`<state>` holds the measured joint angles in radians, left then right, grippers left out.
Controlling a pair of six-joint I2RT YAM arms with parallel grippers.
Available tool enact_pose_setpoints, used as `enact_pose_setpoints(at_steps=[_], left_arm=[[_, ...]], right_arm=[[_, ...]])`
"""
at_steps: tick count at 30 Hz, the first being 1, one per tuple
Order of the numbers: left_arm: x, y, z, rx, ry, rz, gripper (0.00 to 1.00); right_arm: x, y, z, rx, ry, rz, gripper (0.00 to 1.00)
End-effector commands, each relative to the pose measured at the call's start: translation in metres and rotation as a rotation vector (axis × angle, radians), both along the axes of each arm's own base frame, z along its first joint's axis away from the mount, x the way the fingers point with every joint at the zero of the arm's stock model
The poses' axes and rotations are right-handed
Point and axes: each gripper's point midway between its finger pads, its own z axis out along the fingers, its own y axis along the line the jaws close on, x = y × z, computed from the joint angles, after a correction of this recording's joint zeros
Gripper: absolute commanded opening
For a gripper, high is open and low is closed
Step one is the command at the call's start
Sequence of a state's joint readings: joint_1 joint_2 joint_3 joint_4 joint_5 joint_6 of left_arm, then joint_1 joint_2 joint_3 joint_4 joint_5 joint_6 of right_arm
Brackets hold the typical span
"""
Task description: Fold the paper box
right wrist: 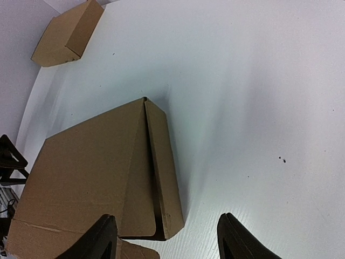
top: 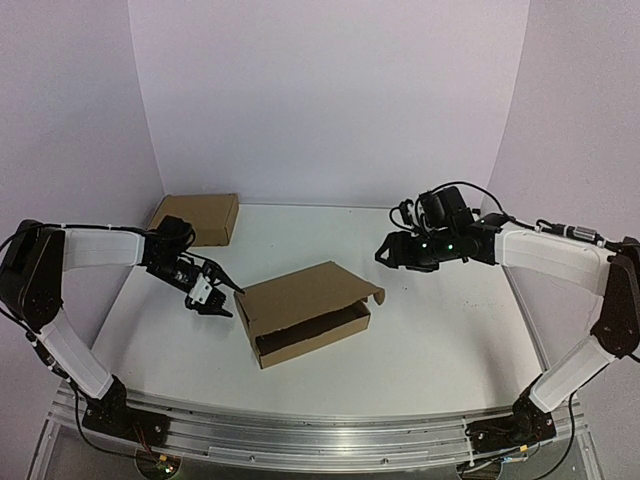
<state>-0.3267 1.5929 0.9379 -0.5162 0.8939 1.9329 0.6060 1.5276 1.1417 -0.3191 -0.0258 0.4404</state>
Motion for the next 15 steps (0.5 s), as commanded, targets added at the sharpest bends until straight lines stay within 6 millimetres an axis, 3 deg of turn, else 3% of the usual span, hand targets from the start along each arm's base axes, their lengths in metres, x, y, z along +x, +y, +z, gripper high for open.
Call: enact_pose_setpoints(at_steps=[1, 5, 15], left_arm=[[-0.011, 0.008, -0.006, 0.067, -0.14, -0.139, 0.61], [-0.021, 0.008, -0.015, 0.095, -0.166, -0.19, 0.63], [-0.034, 0.002, -0.031, 0.13, -0.18, -0.256, 0.54]], right_arm=[[-0.01, 0.02, 0.007, 0.008, 0.008, 0.081, 0.7], [-0.017, 0.05, -0.008, -0.002, 0.041, 0.17, 0.7], [-0.03, 0.042, -0.061, -0.063, 0.156, 0.143, 0.55]])
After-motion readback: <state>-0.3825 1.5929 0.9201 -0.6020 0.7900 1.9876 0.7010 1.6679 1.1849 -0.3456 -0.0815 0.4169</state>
